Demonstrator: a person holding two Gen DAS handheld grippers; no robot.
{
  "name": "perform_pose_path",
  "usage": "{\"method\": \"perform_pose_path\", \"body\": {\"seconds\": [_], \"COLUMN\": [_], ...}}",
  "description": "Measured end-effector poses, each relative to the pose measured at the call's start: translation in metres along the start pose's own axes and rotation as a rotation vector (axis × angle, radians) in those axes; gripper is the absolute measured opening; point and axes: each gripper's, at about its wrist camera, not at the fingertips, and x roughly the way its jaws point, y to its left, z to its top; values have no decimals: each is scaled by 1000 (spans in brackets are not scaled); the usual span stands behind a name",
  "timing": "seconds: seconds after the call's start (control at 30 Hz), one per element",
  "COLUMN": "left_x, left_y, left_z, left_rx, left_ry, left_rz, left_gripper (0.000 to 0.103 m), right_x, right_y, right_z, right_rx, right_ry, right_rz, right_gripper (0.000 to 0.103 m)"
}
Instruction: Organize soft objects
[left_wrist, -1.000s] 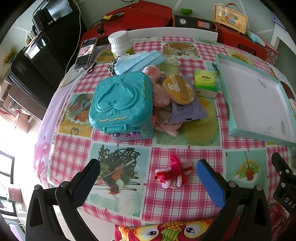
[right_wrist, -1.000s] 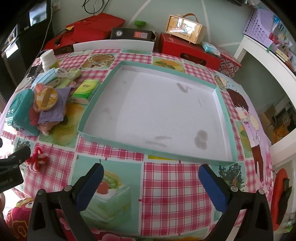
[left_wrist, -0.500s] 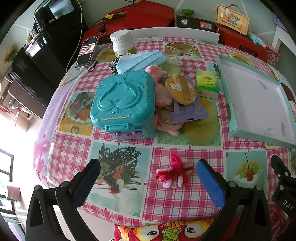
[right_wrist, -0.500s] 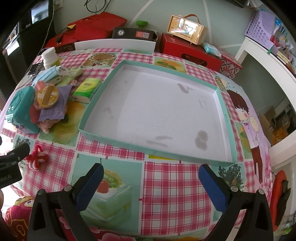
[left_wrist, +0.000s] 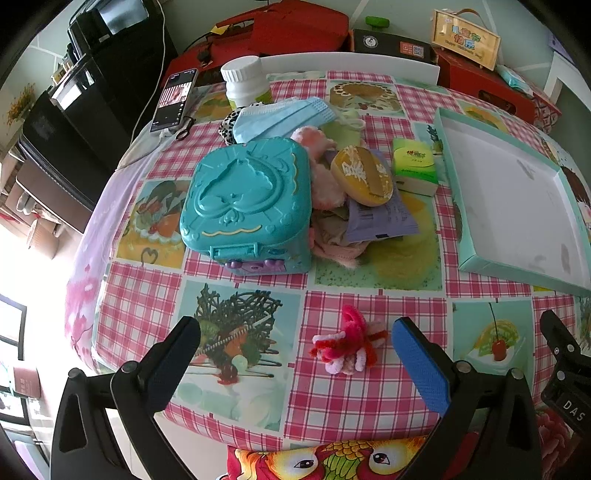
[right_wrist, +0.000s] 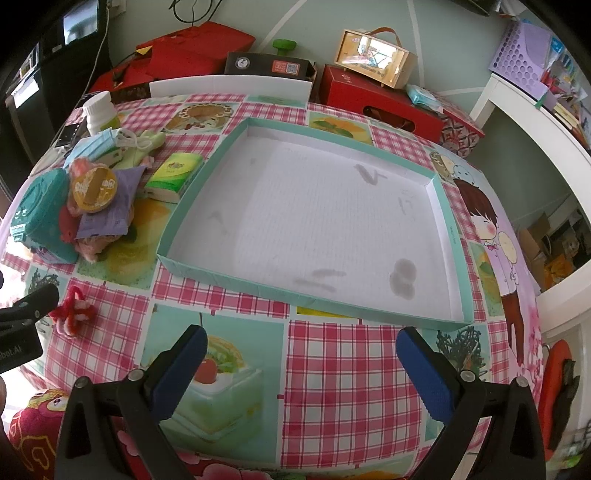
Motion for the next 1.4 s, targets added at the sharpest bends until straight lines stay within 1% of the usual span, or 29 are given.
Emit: {"method": "perform_pose_path", "body": {"seconds": [0.53,0.87,1.0,1.07,1.2,1.4], "left_x": [4,7,7,5,0,-10], "left_y": [4,8,12,20,38,71], "left_z": [0,0,1,5,19,47], "left_rx": [-21,-43,-65,-88,-140,-190], "left_ry": [14,24,29,24,11,-38], "left_rz": [-19,-48,-75,-109,-168,-184], "left_gripper": [103,103,103,103,103,103], "right_x": [3,6,6,2,-10,-20], "right_y": [4,12,16,18,24,39], "right_z": [0,-1,0,3,16,54], "right_rx": [-24,-68,-89,-103,-132,-75], "right_ry": [16,34,37,22,-45,-106], "right_rz": [-11,-36,-44,-31,21,154], "right_gripper": [103,103,103,103,103,103]}}
